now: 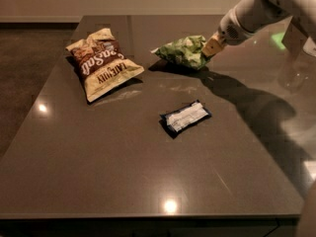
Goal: Move green jalapeno chip bag near rxbar blueberry
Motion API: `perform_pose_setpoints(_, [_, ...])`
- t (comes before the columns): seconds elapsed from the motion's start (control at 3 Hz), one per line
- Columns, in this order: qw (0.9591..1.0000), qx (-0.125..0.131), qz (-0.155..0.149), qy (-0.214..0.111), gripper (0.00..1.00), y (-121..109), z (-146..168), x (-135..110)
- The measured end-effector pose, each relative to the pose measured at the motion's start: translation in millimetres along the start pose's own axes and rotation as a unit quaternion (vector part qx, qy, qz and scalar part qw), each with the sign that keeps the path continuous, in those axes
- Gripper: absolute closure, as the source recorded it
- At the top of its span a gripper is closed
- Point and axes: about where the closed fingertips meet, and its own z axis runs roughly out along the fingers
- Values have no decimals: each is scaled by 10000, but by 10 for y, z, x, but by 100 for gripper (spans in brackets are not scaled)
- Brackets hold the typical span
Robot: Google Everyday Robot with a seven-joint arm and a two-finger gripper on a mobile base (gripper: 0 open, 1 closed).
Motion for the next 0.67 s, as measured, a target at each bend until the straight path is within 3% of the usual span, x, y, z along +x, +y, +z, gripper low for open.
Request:
perform_pose_setpoints(0.33, [9986,-286,-291,-334,100,484,-439,58])
perform_pose_setpoints(0.67, [9966,-459,-496,-469,100,833,-685,153])
